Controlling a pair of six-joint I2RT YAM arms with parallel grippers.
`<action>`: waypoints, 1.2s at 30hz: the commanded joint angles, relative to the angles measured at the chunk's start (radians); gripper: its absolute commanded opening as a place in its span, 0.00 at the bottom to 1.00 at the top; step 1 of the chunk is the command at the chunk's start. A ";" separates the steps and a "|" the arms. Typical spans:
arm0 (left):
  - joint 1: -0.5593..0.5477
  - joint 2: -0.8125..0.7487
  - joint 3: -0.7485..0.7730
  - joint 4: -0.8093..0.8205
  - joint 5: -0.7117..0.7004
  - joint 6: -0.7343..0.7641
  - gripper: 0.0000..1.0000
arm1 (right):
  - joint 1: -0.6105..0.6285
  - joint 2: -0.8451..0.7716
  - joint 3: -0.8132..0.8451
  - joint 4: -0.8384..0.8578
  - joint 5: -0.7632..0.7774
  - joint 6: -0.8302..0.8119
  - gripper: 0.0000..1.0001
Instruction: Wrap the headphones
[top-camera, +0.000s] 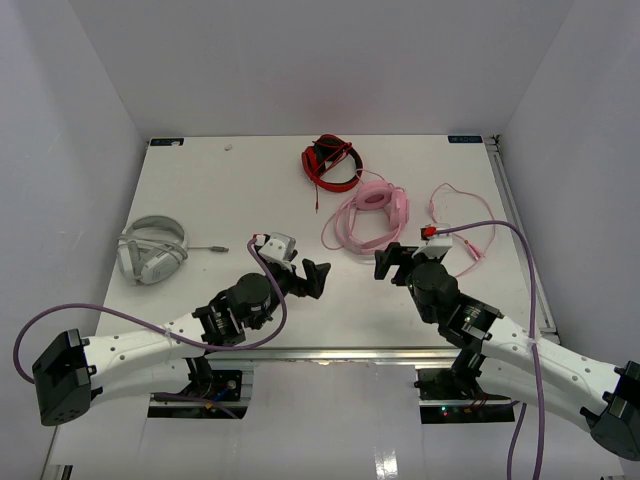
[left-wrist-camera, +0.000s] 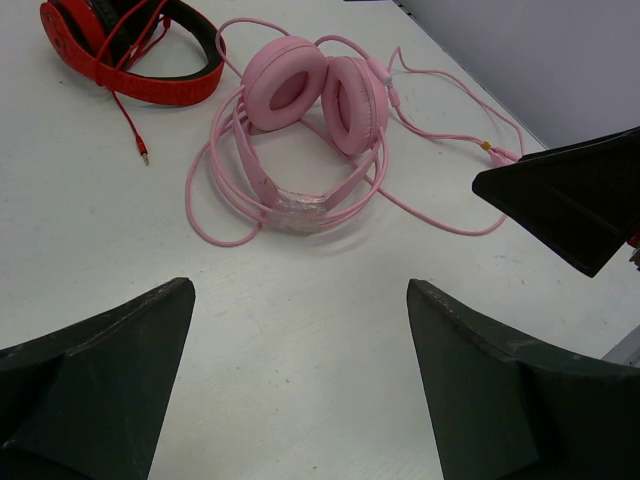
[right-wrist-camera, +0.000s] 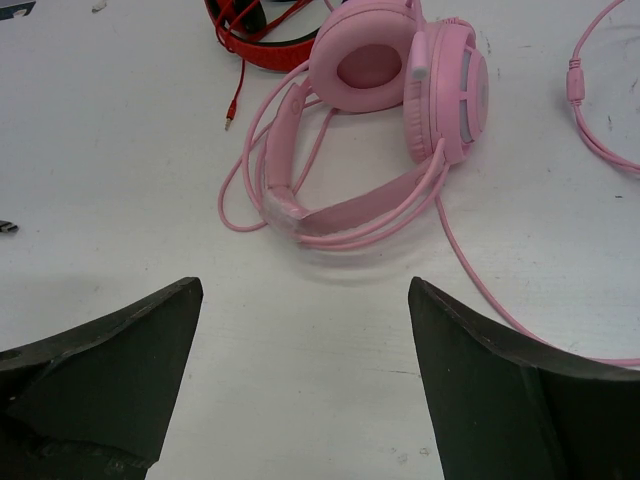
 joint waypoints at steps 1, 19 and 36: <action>-0.001 -0.013 0.006 0.006 0.016 0.000 0.98 | 0.003 -0.013 0.016 0.047 0.022 -0.003 0.90; 0.063 0.667 0.629 -0.489 -0.014 -0.466 0.56 | 0.003 -0.190 -0.010 -0.054 0.203 0.065 0.93; 0.191 0.986 0.924 -0.514 0.103 -0.579 0.64 | 0.004 -0.337 -0.038 -0.054 0.187 0.063 0.95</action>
